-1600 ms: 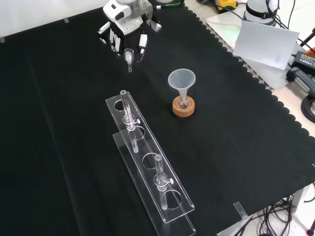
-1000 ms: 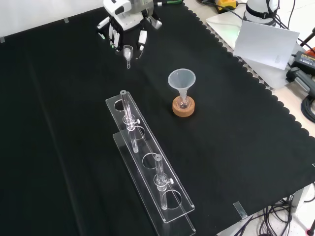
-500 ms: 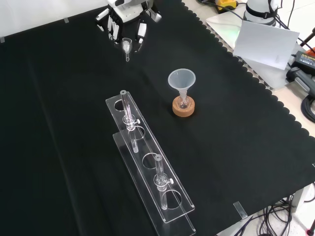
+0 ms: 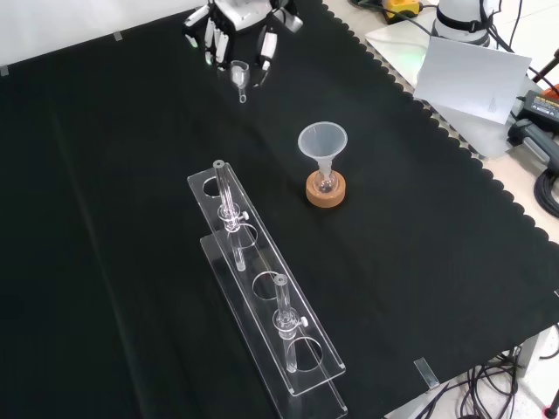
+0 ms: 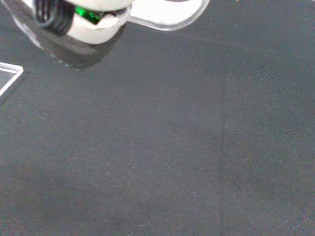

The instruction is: Pour all the NaCl from the weighing funnel into the round-bottom flask.

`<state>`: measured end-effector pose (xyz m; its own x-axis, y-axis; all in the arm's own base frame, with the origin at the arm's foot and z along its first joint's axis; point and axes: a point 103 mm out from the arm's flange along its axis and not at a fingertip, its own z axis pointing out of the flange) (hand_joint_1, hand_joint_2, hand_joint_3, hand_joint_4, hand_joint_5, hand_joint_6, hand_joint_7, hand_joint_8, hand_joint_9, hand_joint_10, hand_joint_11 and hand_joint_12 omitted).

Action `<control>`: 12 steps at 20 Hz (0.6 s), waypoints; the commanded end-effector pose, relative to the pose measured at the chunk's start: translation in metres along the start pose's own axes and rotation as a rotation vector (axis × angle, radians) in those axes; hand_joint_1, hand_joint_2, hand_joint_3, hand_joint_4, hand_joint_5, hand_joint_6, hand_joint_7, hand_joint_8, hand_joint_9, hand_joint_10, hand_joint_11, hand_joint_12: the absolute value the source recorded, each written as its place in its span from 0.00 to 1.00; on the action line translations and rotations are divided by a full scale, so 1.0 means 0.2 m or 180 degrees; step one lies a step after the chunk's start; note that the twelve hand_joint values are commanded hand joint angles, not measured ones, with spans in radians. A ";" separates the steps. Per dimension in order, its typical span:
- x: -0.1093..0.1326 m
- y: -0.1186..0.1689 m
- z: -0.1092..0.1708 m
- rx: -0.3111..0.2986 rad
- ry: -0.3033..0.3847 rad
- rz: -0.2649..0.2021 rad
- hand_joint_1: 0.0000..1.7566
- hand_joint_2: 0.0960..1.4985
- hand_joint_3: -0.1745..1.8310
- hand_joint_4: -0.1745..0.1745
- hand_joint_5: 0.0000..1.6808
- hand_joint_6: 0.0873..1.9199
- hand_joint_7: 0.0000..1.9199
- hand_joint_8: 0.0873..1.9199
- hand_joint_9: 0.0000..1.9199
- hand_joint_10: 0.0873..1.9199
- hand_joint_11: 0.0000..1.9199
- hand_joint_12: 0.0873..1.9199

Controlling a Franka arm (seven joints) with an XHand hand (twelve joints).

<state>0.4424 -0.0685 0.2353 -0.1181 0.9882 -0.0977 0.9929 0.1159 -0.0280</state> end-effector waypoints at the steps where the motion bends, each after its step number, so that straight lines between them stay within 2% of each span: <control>1: 0.10 -0.11 -0.04 0.0012 0.0041 -0.0168 0.63 0.54 0.20 1.00 0.79 0.19 0.83 0.03 0.61 0.03 0.10 0.79; 6: 0.19 -0.16 -0.05 0.0029 0.0051 -0.0249 0.63 0.54 0.20 1.00 0.79 0.19 0.83 0.03 0.61 0.03 0.10 0.79; 12: 0.29 -0.21 -0.05 0.0069 0.0057 -0.0421 0.63 0.54 0.20 1.00 0.79 0.19 0.83 0.03 0.61 0.03 0.10 0.79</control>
<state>0.4028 -0.0275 0.2426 -0.2108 0.9740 -0.0826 0.9771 0.2076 -0.0463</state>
